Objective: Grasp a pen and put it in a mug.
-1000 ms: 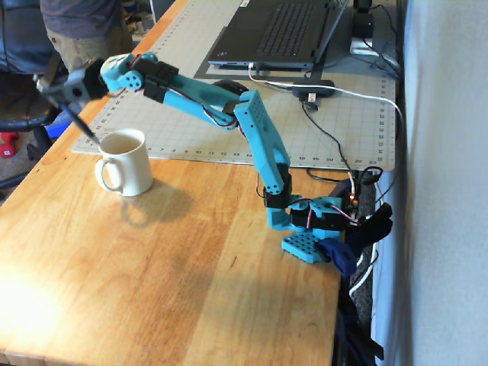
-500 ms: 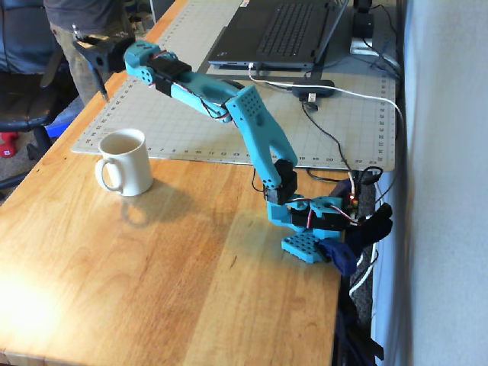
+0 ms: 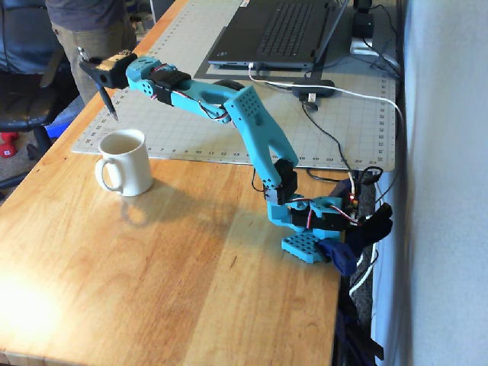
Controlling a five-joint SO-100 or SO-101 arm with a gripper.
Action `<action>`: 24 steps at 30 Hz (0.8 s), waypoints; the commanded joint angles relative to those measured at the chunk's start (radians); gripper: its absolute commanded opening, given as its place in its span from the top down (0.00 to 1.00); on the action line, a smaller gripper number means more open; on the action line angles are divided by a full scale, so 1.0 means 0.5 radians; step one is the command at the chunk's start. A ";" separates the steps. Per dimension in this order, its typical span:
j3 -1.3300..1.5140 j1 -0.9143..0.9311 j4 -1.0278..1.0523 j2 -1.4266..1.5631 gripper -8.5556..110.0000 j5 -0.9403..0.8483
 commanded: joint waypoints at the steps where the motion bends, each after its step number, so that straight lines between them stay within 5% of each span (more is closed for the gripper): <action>1: 0.209 -0.043 -0.064 0.534 0.91 -0.009; 24: 1.077 -0.252 -0.092 1.034 0.91 -0.009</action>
